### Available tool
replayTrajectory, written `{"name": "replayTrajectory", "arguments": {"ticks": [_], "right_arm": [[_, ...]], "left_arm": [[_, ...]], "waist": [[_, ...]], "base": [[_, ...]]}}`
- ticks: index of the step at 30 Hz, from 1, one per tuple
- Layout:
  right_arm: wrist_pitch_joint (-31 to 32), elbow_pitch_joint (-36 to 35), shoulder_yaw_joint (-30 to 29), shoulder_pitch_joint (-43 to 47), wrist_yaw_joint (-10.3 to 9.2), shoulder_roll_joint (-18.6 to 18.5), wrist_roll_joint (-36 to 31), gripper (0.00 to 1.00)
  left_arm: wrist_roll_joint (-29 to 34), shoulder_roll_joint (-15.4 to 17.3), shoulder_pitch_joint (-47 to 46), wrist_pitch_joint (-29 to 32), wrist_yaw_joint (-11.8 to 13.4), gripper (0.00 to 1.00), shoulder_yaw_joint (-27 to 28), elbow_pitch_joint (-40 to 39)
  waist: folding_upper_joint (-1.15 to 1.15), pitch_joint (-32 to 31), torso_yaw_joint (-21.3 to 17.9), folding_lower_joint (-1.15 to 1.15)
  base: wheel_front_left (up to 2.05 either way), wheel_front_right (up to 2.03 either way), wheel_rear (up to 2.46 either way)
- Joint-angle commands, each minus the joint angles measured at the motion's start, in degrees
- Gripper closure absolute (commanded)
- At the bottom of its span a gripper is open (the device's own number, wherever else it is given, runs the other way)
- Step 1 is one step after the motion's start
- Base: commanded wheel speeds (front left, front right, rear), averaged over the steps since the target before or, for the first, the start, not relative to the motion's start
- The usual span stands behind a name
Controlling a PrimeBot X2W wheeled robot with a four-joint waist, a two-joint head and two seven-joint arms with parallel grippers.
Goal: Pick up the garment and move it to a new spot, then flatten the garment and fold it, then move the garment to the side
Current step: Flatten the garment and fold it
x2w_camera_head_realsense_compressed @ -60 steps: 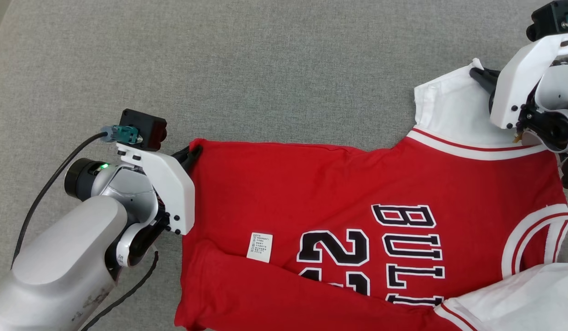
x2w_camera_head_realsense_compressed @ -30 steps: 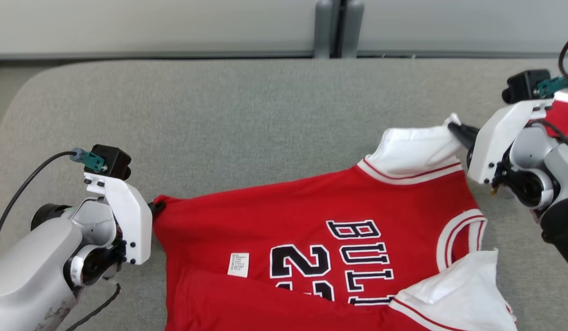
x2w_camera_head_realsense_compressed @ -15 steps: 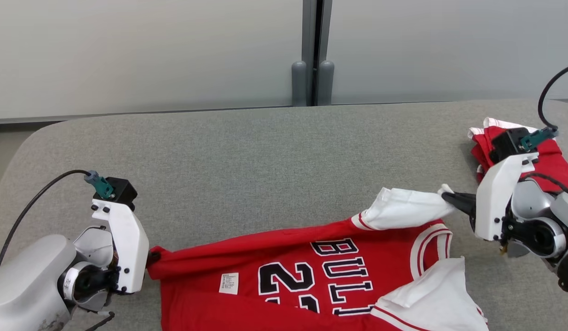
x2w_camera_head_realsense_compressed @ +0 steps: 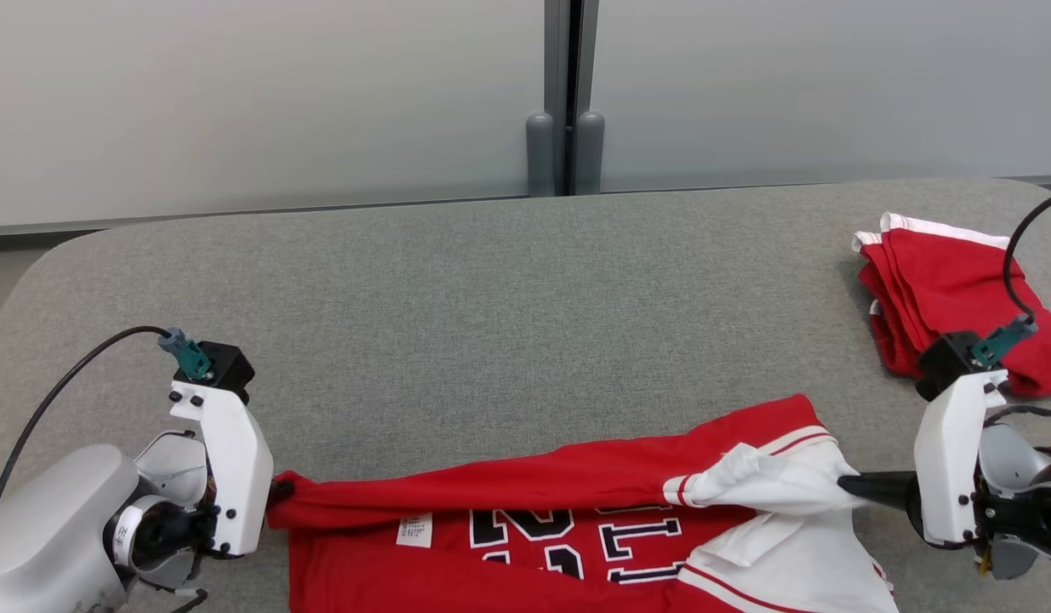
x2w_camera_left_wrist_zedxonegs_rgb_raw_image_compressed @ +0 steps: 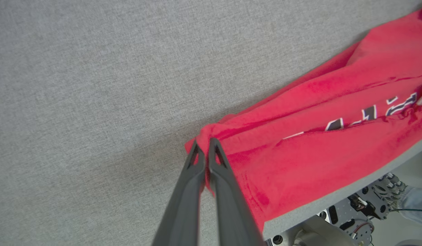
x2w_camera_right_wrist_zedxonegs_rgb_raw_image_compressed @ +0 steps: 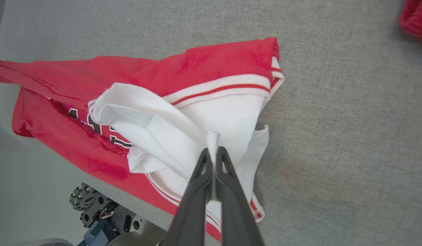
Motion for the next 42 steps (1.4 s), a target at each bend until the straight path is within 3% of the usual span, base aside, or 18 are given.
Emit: {"name": "replayTrajectory", "arguments": {"ticks": [1,10,11,13,14,15,16,26,32,37,42], "right_arm": [[0.87,-0.73,-0.31,1.32,0.09,-0.88,0.47,1.00],[3.45,-3.08,-1.22,5.54,0.07,-1.40,-0.42,1.00],[3.42,-3.09,-1.46,6.18,0.07,-1.05,-0.54,0.88],[3.54,-2.98,-2.16,7.76,0.07,-0.23,-1.25,0.00],[3.43,-3.00,-2.48,8.09,0.06,0.07,-1.38,0.00],[3.33,-2.99,-2.84,8.46,0.07,0.29,-1.65,0.00],[3.16,-2.97,-3.30,8.92,0.07,0.50,-1.76,0.00],[-3.19,-6.47,-11.23,14.74,0.07,0.82,-0.86,0.00],[-11.38,-10.06,-18.50,19.04,0.07,0.08,-1.30,0.00],[-22.07,-11.64,-24.76,22.85,0.07,1.72,-5.30,0.00],[-34.66,-9.78,-31.63,27.39,0.07,5.55,-12.21,0.00]], "left_arm": [[-0.08,0.36,0.33,-0.23,0.07,1.00,0.25,0.14],[-0.37,0.11,0.92,-0.69,-0.15,1.00,0.24,0.80],[-0.37,0.05,1.03,-0.63,-0.30,1.00,0.16,0.89],[-0.54,-0.12,1.48,-0.19,-0.69,1.00,-0.27,1.15],[-0.81,-0.19,1.64,0.06,-0.88,0.78,-0.39,1.19],[-1.05,-0.16,1.74,0.44,-1.14,0.29,-0.58,1.21],[-1.17,-0.07,1.82,0.84,-1.17,0.00,-0.67,1.17],[-1.56,1.89,2.86,0.18,-0.76,0.00,0.01,-0.40],[1.13,4.98,3.07,-6.66,1.07,0.00,2.59,-5.13],[5.15,7.00,5.87,-19.40,6.22,0.00,6.54,-10.93],[8.90,6.47,11.25,-34.44,12.71,0.00,10.39,-16.95]], "waist": [[0.00,0.16,-0.18,0.00],[0.00,0.32,-0.67,0.00],[0.00,0.32,-0.67,0.00],[0.00,0.28,-0.64,0.00],[0.00,0.25,-0.63,0.00],[0.00,0.18,-0.61,0.00],[0.00,0.06,-0.58,0.00],[0.00,-2.84,0.41,0.00],[0.00,-3.84,1.01,0.00],[0.00,-4.32,1.12,0.00],[0.00,-4.60,1.82,0.00]], "base": [[0.00,0.00,0.00],[0.00,0.00,0.00],[0.00,0.00,0.00],[0.00,0.00,0.00],[0.00,0.00,0.00],[0.00,0.00,0.00],[0.00,0.00,0.00],[0.00,0.00,0.00],[0.00,0.00,0.00],[0.00,0.00,0.00],[0.00,0.00,0.00]]}}
